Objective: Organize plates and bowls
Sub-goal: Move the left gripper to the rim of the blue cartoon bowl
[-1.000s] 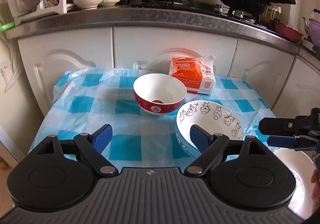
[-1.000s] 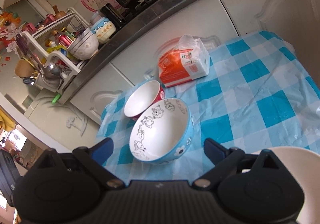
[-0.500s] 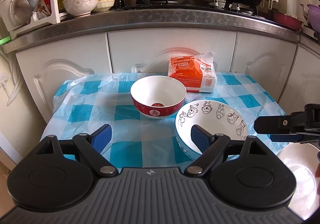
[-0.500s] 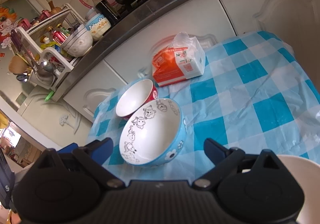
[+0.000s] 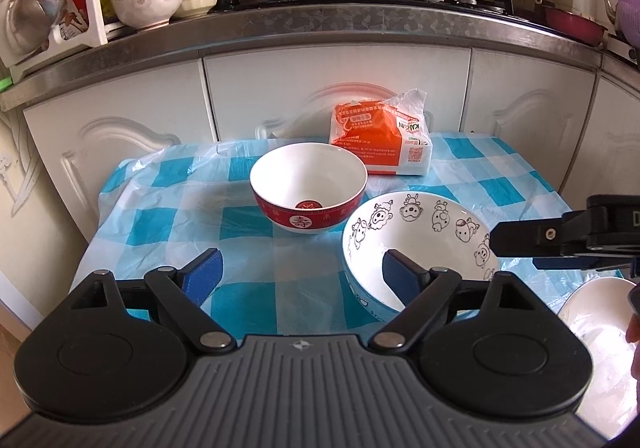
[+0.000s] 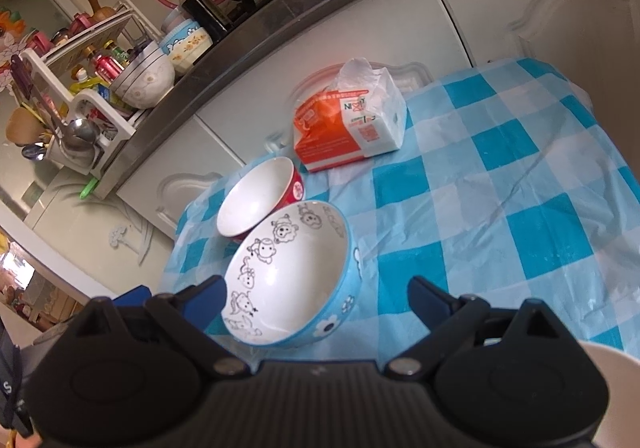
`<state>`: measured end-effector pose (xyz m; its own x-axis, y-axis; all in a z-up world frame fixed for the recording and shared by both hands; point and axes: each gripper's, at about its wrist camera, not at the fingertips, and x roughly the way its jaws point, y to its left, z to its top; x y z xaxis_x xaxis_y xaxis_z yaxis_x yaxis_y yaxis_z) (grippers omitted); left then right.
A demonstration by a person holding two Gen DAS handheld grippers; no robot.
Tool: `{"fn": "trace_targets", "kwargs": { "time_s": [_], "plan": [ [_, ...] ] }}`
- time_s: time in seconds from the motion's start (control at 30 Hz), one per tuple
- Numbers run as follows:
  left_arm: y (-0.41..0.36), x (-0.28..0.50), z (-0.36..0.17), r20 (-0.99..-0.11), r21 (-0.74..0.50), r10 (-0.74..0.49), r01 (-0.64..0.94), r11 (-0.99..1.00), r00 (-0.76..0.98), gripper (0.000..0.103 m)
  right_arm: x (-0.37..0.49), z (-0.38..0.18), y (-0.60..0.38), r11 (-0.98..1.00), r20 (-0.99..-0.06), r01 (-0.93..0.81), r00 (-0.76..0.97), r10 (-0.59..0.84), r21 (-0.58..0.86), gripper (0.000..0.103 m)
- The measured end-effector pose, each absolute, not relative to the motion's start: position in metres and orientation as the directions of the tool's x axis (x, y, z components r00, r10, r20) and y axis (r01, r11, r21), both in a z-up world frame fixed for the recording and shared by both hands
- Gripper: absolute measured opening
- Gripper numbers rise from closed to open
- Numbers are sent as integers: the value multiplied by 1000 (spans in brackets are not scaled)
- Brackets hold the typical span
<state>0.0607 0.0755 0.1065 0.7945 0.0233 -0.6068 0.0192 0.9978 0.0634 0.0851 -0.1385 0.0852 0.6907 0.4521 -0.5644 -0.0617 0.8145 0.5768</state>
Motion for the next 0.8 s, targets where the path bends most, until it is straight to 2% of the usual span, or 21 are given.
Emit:
{"fn": "trace_targets", "kwargs": {
  "time_s": [0.37, 0.57, 0.8],
  "plan": [
    [79, 69, 101, -627, 33, 9, 15, 999, 779, 103, 98, 85, -124, 874, -599, -86, 695, 397, 478, 96],
    [78, 76, 98, -639, 20, 10, 3, 1000, 769, 103, 101, 89, -111, 923, -619, -103, 713, 328, 371, 96],
    [76, 82, 93, -651, 6, 4, 0, 1000, 759, 103, 101, 93, -103, 959, -602, -130, 754, 261, 253, 96]
  ]
}}
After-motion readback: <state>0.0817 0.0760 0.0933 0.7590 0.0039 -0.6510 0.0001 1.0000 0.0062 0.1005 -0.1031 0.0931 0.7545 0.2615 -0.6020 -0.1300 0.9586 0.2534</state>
